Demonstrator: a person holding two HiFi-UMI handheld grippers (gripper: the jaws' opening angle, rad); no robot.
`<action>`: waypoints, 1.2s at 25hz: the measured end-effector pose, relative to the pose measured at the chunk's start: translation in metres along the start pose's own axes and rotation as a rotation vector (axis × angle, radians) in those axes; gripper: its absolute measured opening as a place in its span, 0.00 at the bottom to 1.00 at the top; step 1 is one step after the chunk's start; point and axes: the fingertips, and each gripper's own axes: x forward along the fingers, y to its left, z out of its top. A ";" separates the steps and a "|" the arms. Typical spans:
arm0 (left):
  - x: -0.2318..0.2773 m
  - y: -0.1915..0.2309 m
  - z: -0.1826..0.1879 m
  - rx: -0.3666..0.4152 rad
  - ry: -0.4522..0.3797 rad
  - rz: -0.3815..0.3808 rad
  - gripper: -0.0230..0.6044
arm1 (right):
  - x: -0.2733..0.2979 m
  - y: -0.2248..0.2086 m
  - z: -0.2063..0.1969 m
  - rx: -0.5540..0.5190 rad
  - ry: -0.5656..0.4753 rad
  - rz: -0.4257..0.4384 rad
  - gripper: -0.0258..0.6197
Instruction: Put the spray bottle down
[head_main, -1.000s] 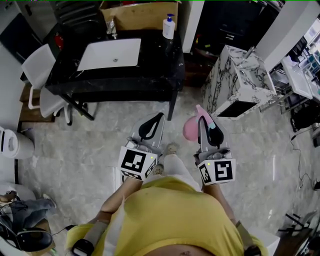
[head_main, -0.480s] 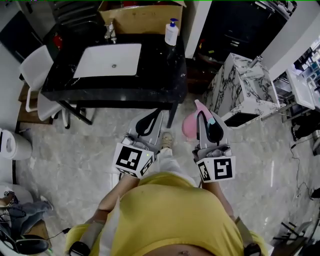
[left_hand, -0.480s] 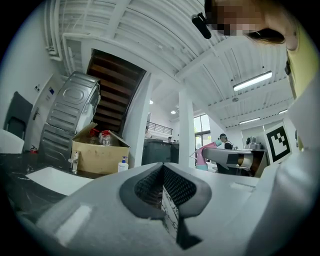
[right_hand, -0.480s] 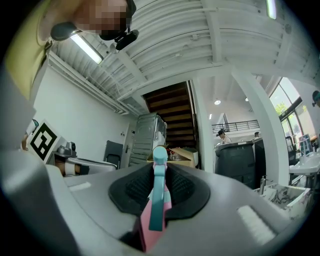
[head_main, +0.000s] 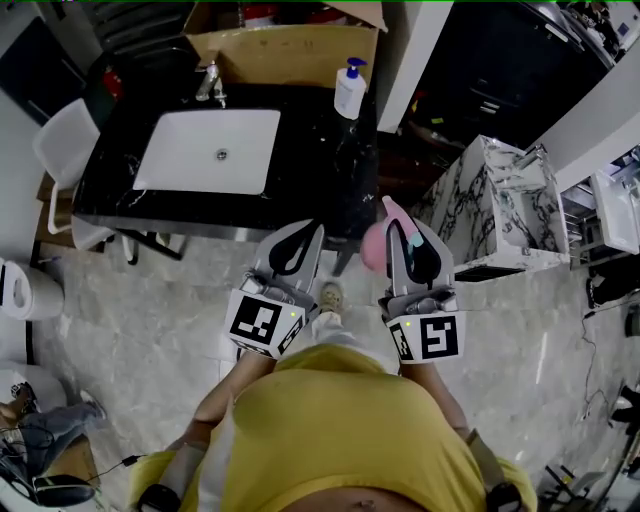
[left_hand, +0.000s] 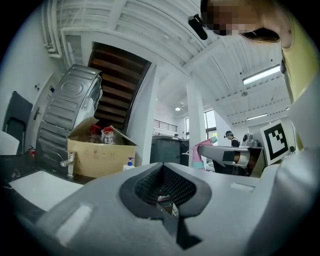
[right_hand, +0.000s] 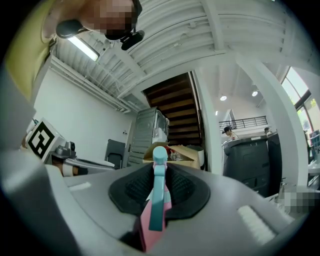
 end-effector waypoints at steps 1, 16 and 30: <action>0.011 0.007 0.001 -0.003 0.000 0.007 0.04 | 0.012 -0.007 -0.002 -0.002 -0.003 0.007 0.14; 0.135 0.090 -0.012 -0.004 0.024 0.058 0.04 | 0.152 -0.068 -0.047 0.036 0.011 0.093 0.14; 0.182 0.128 -0.003 0.005 0.056 -0.013 0.04 | 0.221 -0.077 -0.045 0.011 -0.002 0.054 0.14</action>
